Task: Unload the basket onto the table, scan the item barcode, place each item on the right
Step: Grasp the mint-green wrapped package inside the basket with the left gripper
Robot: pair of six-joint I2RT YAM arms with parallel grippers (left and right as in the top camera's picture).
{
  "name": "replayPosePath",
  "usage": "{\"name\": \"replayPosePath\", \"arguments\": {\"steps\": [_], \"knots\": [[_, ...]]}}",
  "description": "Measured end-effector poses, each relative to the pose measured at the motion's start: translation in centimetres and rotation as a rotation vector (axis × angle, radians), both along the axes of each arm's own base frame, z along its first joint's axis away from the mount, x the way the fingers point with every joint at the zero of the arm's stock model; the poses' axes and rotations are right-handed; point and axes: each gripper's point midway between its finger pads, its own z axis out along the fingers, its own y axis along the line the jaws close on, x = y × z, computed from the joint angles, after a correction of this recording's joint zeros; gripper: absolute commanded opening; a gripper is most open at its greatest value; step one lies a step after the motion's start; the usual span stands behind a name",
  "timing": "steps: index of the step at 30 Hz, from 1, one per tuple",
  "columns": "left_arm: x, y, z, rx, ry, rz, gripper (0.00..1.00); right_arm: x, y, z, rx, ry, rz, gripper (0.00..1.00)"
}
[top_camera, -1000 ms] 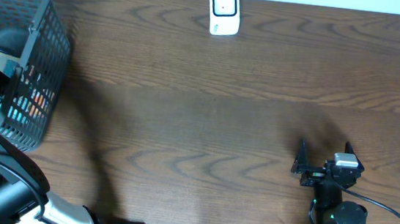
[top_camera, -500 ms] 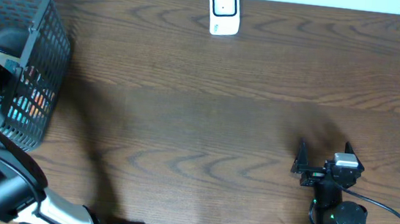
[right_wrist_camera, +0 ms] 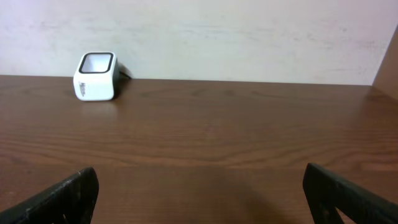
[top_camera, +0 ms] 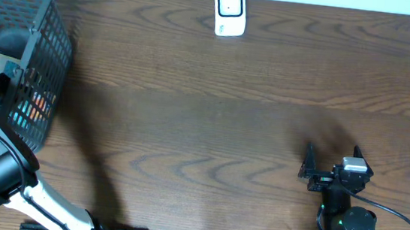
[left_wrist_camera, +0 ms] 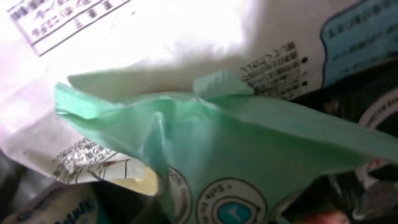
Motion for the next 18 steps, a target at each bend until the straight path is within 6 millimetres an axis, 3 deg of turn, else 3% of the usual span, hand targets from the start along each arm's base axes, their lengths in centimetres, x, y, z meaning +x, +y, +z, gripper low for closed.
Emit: {"name": "replayPosePath", "arguments": {"steps": [5,8,13,18], "knots": [[-0.1,-0.1,0.5,0.000,-0.003,0.010,0.07,0.0,0.0,0.0,0.000,0.000,0.000,0.99],[-0.1,-0.1,2.2,0.018,-0.037,0.042,0.07,0.0,0.0,0.0,0.000,0.000,0.000,0.99],[0.8,0.6,10.5,0.137,-0.257,0.168,0.07,0.0,0.0,0.0,0.000,0.000,0.000,0.99],[0.8,0.3,21.9,0.269,-0.588,0.276,0.07,0.0,0.0,0.0,0.000,0.000,0.000,0.99]]}}
